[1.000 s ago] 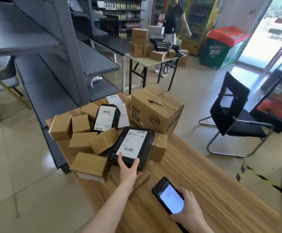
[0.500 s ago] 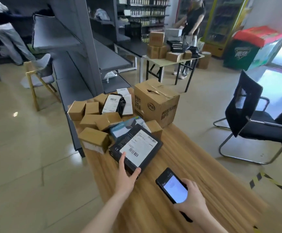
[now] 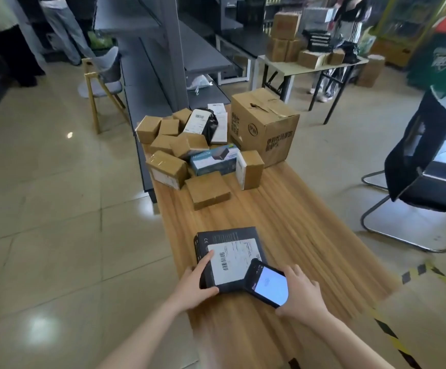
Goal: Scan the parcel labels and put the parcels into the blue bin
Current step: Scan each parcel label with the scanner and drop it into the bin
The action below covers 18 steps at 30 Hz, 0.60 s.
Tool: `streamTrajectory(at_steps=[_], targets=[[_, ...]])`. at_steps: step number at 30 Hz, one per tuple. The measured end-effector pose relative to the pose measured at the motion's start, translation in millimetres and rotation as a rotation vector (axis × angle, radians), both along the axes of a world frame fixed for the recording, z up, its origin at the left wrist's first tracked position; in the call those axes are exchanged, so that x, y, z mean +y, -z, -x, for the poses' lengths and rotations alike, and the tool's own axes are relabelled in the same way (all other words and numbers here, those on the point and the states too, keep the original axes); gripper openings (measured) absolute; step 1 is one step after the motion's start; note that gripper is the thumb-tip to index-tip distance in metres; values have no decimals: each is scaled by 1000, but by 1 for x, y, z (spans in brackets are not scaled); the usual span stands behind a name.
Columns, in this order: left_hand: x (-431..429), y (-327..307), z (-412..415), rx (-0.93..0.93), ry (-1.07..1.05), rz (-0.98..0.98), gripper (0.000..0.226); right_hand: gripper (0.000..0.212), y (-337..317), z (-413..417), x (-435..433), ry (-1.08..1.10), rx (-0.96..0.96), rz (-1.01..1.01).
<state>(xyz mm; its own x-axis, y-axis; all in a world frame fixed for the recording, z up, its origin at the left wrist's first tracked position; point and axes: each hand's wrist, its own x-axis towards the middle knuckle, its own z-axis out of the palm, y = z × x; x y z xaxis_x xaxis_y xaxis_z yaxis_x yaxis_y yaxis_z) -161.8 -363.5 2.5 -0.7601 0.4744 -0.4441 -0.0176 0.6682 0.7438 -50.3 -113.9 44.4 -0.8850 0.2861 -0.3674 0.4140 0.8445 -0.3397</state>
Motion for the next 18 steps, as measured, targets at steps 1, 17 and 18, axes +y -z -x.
streamTrajectory(at_steps=[1, 17, 18], targets=[[-4, 1, 1, -31, 24, 12, 92, 94, 1, 1, -2, -21, -10, -16], [-6, 57, 2, 64, -23, 101, 98, 77, -3, 31, -6, -161, -103, -219], [-7, 59, 3, 67, -33, 100, 98, 78, -5, 34, -5, -173, -105, -231]])
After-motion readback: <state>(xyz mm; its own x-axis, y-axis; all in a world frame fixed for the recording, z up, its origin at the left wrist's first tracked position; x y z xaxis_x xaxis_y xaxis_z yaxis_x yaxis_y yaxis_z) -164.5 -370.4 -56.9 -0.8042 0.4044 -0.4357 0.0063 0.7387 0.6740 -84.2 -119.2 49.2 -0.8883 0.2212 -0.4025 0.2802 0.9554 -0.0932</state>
